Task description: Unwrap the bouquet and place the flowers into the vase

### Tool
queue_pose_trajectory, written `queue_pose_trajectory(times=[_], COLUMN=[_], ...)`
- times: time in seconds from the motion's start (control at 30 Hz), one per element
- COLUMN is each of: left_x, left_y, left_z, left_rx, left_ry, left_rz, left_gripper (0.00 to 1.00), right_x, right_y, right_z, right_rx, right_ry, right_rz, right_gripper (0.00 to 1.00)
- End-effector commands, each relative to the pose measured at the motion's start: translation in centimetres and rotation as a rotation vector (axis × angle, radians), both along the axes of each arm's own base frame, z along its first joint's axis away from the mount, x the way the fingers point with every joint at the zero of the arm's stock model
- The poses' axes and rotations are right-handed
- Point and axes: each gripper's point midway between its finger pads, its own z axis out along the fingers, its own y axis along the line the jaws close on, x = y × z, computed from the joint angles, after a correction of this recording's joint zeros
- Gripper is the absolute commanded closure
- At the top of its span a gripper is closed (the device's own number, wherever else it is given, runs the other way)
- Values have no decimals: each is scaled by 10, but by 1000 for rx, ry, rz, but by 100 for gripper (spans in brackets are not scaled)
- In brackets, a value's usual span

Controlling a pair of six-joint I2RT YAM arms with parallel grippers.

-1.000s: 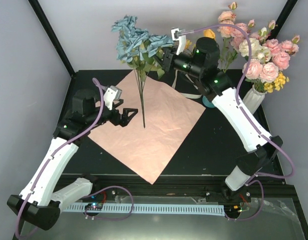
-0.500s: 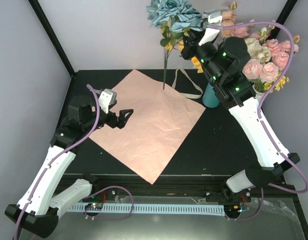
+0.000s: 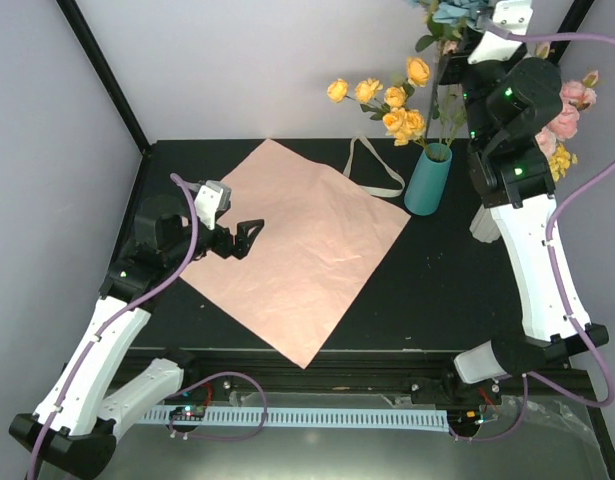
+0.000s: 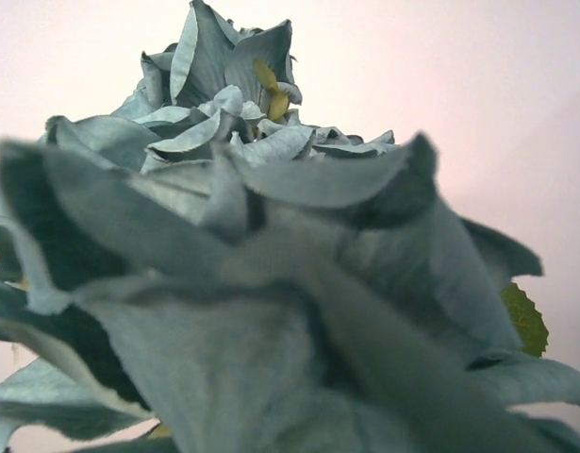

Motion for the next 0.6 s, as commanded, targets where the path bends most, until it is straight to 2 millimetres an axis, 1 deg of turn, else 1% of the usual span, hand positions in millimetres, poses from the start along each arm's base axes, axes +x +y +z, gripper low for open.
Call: queue_pose_trajectory(times=[0.0,0.1,0.13,0.43,0.57], left_x=[-1,-2,-2,-3,-3], left_y=[0,-1,-1,-4,-2], left_z=[7,6,6,9,12], left_rx=[-2,0,0,-8,1], left_ry=[-37,-35,-35,-31,-33], left_rz=[1,-7,-8,-27,-23], left_gripper=[1,1,1,1,1], right_x=[-4,5,11,55,70], right_y=[-38,-50,-53,-72,-84], right_z=[6,-5,-11,-45,-60], right_rx=[-1,-11,-12,36,70], right_ry=[-40,-26,-18,-14,-3], right_rz=[-106,-140,-141,-127,-125], right_gripper=[98,98,98,98,99])
